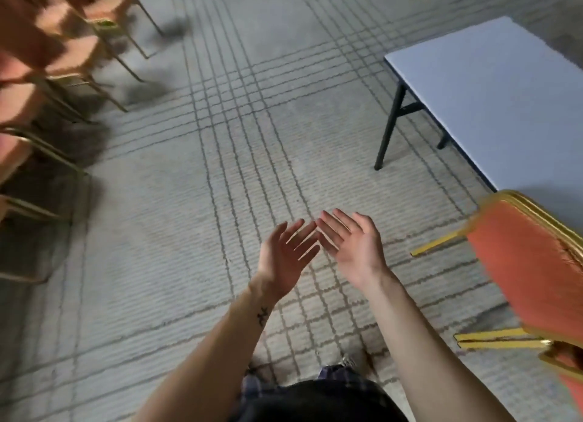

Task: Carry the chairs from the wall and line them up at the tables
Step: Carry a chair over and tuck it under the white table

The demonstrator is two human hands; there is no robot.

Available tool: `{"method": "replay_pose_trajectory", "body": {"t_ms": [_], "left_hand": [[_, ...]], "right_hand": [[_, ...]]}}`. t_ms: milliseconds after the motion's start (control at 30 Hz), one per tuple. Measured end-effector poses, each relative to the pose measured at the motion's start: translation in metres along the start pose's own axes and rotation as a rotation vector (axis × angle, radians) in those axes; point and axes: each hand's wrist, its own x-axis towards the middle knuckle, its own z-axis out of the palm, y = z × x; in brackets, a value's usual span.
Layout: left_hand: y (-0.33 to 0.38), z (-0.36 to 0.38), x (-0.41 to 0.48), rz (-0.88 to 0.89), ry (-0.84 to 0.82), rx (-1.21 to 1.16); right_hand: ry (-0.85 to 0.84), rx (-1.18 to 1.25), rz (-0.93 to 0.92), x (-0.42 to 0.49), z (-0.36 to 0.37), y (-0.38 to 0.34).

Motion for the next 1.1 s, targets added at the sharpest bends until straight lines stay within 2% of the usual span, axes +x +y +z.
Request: {"method": "replay_pose_trajectory", "body": {"t_ms": [233, 500, 800, 1100], "left_hand": [[0.133, -0.194, -0.085, 0.203, 0.162, -0.306], [0.254, -0.396, -0.184, 0.386, 0.298, -0.505], [0.339, -0.507, -0.218, 0.511, 0.362, -0.670], [0.469, -0.627, -0.209, 0.690, 0.554, -0.790]], "right_hand": [[-0.144, -0.157, 0.124, 0.016, 0.164, 0.182], [-0.292, -0.301, 0.263, 0.010, 0.320, 0.397], [-0.389, -0.498, 0.352, 0.032, 0.437, 0.514], [-0.522, -0.642, 0.519, 0.144, 0.592, 0.624]]}}
